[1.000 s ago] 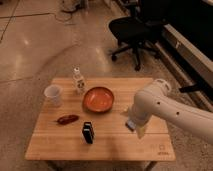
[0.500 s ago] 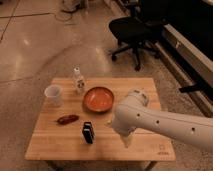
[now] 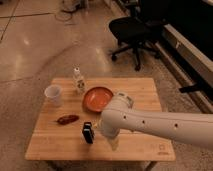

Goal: Knock the eraser over

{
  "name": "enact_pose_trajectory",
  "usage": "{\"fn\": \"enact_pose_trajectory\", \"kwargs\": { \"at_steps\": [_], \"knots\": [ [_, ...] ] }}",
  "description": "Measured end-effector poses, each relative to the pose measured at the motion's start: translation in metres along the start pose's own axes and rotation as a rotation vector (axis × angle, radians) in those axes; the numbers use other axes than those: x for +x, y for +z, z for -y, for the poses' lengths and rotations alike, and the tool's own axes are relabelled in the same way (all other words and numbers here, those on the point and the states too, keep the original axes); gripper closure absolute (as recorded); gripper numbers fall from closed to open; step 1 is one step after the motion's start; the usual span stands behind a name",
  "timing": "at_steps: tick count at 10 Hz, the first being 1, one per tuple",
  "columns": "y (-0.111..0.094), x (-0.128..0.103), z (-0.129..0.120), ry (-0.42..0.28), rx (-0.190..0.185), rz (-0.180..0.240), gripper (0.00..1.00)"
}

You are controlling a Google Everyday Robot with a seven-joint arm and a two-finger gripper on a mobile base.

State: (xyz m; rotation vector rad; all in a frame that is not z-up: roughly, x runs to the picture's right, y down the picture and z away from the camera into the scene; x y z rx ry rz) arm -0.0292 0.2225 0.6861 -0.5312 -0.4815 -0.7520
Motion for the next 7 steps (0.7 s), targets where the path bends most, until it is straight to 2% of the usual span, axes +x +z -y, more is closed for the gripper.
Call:
{"fn": "enact_pose_trajectory", "kwargs": {
  "at_steps": [3, 5, 7],
  "knots": [
    [0.013, -0.022, 0.019, -0.057, -0.011, 0.023, 0.20],
    [0.015, -0.048, 0.039, -0.106, 0.014, 0.064, 0.20],
    [0.015, -0.048, 0.040, -0.106, 0.018, 0.067, 0.20]
  ]
}}
